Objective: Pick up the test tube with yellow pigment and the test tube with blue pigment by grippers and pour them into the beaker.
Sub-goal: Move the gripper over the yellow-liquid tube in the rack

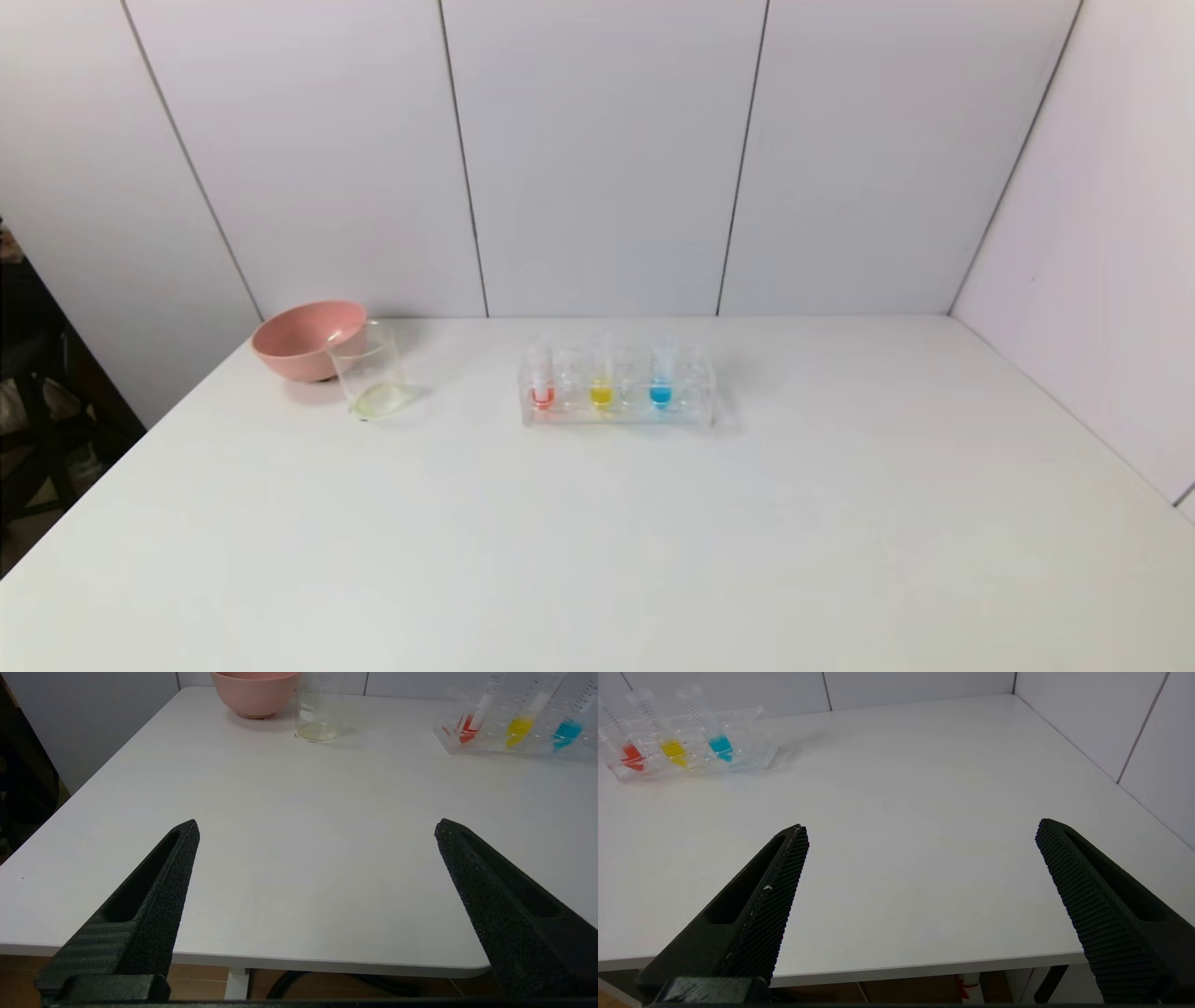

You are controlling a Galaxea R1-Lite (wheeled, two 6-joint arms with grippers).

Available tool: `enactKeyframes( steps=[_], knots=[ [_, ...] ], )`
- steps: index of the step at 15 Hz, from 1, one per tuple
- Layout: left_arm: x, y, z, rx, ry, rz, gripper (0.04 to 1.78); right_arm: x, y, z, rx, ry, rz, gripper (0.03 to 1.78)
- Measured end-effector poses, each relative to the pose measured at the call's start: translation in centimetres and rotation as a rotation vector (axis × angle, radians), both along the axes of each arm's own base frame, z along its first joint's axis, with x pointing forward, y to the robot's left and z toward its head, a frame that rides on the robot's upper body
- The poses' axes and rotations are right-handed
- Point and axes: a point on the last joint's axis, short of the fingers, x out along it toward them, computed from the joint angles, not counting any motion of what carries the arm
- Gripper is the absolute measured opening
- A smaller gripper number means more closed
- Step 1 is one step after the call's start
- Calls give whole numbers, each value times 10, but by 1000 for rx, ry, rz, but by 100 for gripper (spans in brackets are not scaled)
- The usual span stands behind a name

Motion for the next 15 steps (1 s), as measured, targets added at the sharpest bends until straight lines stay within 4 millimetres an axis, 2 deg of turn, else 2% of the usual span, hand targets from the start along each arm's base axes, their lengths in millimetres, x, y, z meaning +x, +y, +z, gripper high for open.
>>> enactKeyframes(
  steps=[4, 6, 9, 11, 13, 15],
  knots=[
    [0, 0, 0, 15, 4, -3, 176, 0, 0, 0, 0, 0, 0, 177],
    [-4, 0, 11, 12, -20, -18, 176, 0, 0, 0, 0, 0, 0, 177],
    [-12, -2, 50, -6, -26, -82, 176, 0, 0, 0, 0, 0, 0, 177],
    [-7, -2, 81, -23, -13, -98, 176, 0, 0, 0, 0, 0, 0, 177],
    [11, -2, 115, -26, -6, -104, 176, 0, 0, 0, 0, 0, 0, 177],
    [41, -2, 150, -28, -5, -108, 176, 0, 0, 0, 0, 0, 0, 177]
  ],
)
